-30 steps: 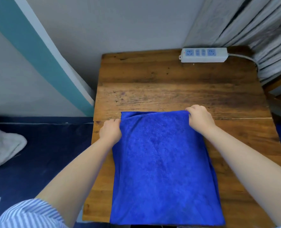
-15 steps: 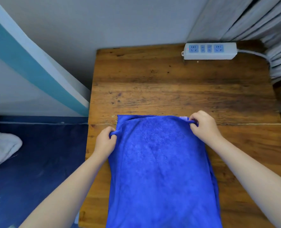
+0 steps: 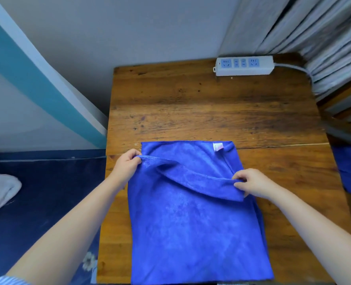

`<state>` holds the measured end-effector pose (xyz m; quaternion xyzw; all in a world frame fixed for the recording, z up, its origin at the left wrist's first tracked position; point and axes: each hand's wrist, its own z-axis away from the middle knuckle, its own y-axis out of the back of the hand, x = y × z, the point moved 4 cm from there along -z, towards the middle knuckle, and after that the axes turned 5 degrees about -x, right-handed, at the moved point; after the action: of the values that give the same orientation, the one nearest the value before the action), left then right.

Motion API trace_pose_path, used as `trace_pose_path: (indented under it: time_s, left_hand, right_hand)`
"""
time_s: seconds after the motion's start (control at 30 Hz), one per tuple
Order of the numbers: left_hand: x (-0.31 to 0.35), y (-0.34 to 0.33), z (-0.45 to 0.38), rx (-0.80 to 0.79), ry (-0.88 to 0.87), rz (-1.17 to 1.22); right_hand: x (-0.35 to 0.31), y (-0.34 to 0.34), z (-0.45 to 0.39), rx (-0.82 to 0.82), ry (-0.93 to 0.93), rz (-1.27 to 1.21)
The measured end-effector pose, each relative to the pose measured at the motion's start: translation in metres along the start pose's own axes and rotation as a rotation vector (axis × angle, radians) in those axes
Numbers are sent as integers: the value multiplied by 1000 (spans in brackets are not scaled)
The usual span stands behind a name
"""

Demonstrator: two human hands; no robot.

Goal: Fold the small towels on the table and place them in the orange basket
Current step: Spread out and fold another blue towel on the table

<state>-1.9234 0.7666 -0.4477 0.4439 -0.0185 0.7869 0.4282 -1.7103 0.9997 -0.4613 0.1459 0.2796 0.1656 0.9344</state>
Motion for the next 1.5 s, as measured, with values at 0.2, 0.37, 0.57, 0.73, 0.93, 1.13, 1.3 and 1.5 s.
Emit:
trace_pose_path:
  time_s: [0.2, 0.37, 0.57, 0.73, 0.93, 1.13, 1.3, 1.5]
  left_hand:
    - [13, -7, -20, 118, -132, -361]
    - [20, -17, -39, 134, -194, -701]
    - [11, -23, -55, -5, -88, -923]
    - [21, -24, -60, -5, -24, -1056]
    - [30, -40, -61, -5, 2, -1249]
    - [29, -37, -63, 4, -4, -1192]
    - [17, -19, -65, 68, -54, -1042]
    - [14, -11, -75, -78, -168, -1044]
  right_hand:
    - [-33, 13, -24, 558, 210, 415]
    - [-45, 16, -44, 565, 270, 641]
    - [-45, 26, -53, 337, 166, 640]
    - [-37, 49, -42, 87, 158, 644]
    - [-26, 75, -34, 123, -24, 875]
    - [-14, 74, -33, 385, -9, 625]
    - [0, 67, -39, 519, -9, 322]
    - [-10, 72, -36, 572, -12, 217]
